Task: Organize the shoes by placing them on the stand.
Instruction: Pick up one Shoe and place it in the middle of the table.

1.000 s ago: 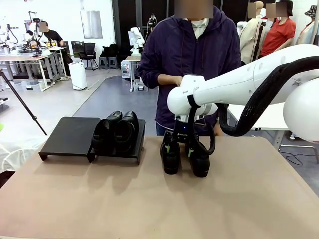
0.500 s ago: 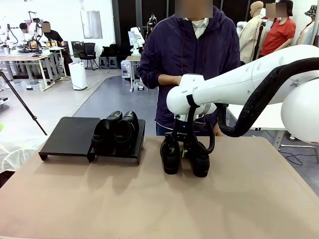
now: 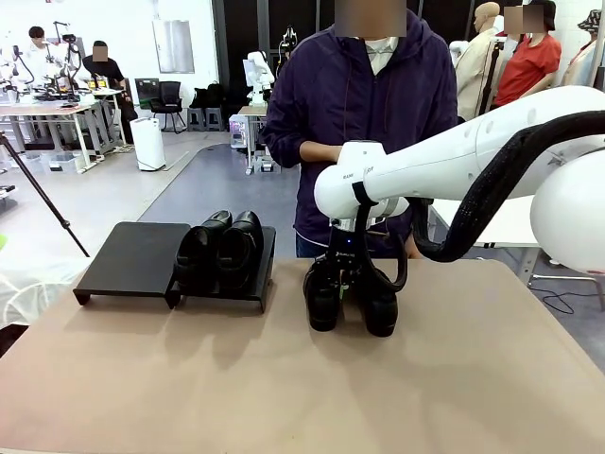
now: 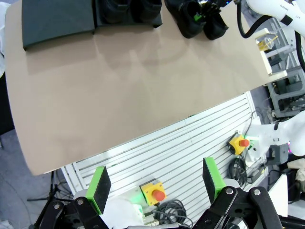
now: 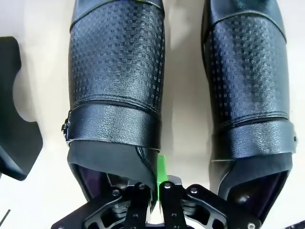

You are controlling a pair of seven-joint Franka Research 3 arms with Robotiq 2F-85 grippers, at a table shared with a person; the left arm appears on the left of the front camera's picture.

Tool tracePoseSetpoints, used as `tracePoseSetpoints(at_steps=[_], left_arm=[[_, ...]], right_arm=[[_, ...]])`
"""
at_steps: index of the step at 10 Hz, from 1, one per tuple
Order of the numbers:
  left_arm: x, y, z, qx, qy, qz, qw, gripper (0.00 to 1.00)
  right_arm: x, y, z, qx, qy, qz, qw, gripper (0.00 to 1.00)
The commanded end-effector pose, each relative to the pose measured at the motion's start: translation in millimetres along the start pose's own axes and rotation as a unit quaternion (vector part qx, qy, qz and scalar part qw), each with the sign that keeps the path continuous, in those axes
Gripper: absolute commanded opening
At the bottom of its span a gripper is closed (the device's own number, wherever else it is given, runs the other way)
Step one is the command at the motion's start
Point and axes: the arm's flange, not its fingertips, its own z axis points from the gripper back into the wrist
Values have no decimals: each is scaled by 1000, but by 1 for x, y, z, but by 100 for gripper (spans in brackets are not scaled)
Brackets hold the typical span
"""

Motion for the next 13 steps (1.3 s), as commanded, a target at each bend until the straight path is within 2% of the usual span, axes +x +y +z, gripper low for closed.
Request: tracePoseSetpoints(at_steps=[1, 3, 5, 8, 10, 11, 12, 13], left_arm=[[-1, -2, 3, -8, -1, 5, 1000, 100], [-1, -2, 3, -8, -1, 5, 1000, 100], [-1, -2, 3, -8, -1, 5, 1000, 100], [-1, -2, 3, -8, -1, 5, 1000, 100], [-1, -2, 3, -8, -1, 5, 1000, 100], [-1, -2, 3, -8, -1, 5, 1000, 100], [-1, -2, 3, -8, -1, 5, 1000, 100], [-1, -2, 3, -8, -1, 5, 1000, 100]], right_arm=[[6, 7, 4, -14, -6, -1, 1000, 0], [0, 5, 17, -7, -11, 13, 1000, 0], [-26, 0, 62, 7, -26, 44, 999, 0], [-104, -26, 133, 68, 40, 112, 991, 0], [-169, -50, 154, 85, 88, 137, 983, 0], [-204, -57, 157, 95, 97, 139, 981, 0], [-242, -59, 155, 118, 66, 139, 981, 0], [-271, -55, 150, 192, -7, 48, 980, 0]])
